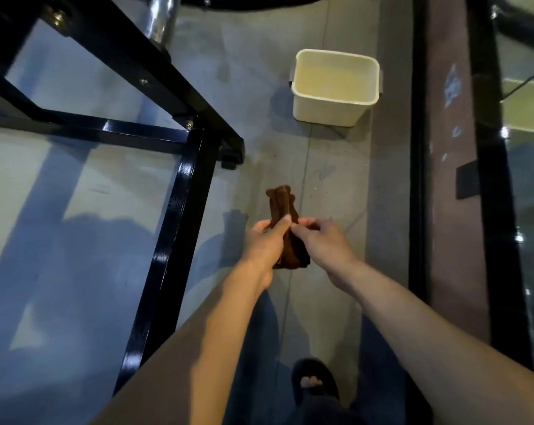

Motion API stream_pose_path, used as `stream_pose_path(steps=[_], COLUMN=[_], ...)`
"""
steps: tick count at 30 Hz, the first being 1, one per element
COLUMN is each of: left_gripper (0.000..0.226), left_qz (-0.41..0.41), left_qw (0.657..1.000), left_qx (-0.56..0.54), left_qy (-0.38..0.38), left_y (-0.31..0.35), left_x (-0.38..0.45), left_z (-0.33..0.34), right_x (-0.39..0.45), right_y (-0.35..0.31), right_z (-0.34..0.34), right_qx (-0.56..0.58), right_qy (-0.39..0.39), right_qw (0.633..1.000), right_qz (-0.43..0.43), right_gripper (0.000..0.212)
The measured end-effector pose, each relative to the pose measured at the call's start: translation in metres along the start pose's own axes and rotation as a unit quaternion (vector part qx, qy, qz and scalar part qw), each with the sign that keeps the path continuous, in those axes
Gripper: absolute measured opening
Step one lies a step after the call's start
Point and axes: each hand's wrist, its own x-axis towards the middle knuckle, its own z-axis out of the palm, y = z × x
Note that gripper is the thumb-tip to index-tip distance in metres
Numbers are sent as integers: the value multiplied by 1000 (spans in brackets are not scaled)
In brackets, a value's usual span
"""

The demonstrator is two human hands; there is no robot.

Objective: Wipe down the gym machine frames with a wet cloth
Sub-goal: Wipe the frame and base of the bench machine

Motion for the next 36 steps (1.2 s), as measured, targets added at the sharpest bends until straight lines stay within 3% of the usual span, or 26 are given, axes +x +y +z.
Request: stream_pose_path(steps=[4,7,9,13,22,25,30,36], left_gripper=[17,34,42,63,38,18,33,38], left_qz=[-6,1,-16,-44,-89,-93,-87,-24], left_qw=[999,999,998,996,995,993,995,998], left_qx=[-32,-44,-63,-49,15,-13,-9,-52], left_qy=[3,3,11,-56,-43,-69,-57,35], left_y=[-8,-12,-11,8,50,67,94,146], left_x=[20,20,10,-15,-74,-75,-46,14], left_z=[-11,-21,-31,-37,5,23,63,124], right_x=[9,10,1,-37,-88,-74,-15,69], right_y=[11,17,18,4,-30,-43,-75,-113], right_z=[10,8,2,-23,-90,-115,-140,-166], right_qx=[18,105,138,153,258,296,359,263], right_qy=[61,126,141,128,14,17,-8,-17], right_qw=[998,985,978,978,954,938,904,937], right_qz=[26,54,69,65,150,180,233,227], right_gripper=[18,22,13,21,33,32,38,30])
